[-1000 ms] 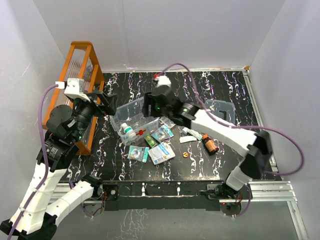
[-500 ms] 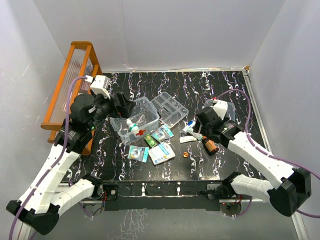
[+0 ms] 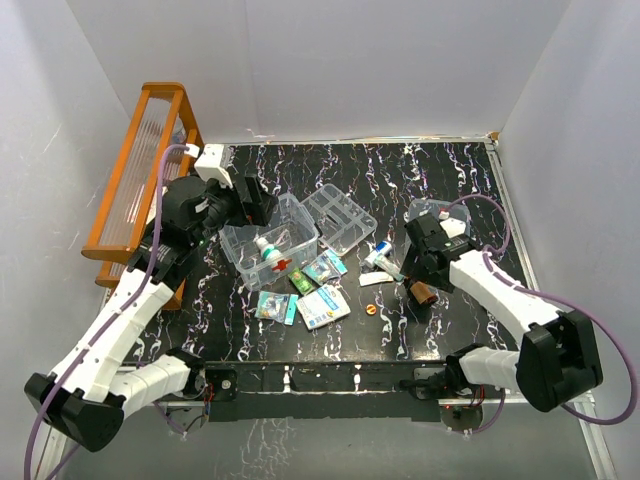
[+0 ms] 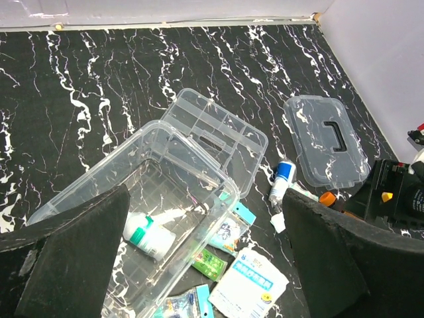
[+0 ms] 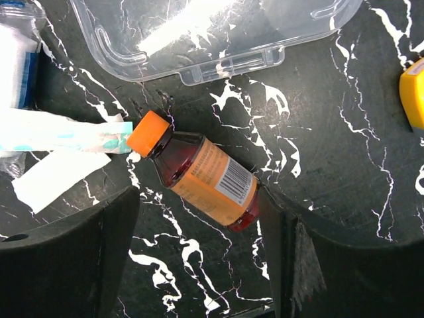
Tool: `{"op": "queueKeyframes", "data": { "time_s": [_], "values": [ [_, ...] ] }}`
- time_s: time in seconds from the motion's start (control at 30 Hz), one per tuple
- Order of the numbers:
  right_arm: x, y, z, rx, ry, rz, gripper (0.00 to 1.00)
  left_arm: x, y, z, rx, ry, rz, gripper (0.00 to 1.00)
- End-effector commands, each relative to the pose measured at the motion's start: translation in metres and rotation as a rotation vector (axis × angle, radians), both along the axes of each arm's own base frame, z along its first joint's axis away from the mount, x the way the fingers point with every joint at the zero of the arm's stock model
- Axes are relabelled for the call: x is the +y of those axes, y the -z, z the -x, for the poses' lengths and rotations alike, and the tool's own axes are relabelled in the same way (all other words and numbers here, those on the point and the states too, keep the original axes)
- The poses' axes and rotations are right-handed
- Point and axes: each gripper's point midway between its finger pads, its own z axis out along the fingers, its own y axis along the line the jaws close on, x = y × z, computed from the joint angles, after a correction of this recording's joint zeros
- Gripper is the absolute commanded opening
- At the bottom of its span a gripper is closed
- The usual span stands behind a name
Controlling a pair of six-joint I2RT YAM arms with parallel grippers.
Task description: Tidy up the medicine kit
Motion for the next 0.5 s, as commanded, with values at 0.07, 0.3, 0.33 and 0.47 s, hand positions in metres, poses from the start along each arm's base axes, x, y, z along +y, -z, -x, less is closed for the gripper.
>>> {"op": "queueKeyframes", "data": {
  "time_s": [0.07, 0.3, 0.33, 0.47],
  "values": [
    [0.01, 0.014, -0.006, 0.04, -0.043, -0.075, 0.68, -0.001, -0.007, -0.007, -0.036, -0.009, -0.01, 0.98],
    [0.021, 0.03, 0.01, 0.101, -0.057, -0.142, 0.62, 0.001, -0.005, -0.007, -0.041, -0.019, -0.011, 0.98],
    [0.024, 0.031, 0.012, 0.11, -0.057, -0.16, 0.6, 0.002, -0.005, -0.007, -0.041, -0.021, -0.011, 0.98],
    [0.029, 0.036, 0.016, 0.126, -0.051, -0.196, 0.58, 0.002, -0.004, -0.007, -0.041, -0.024, -0.014, 0.98]
  ]
}}
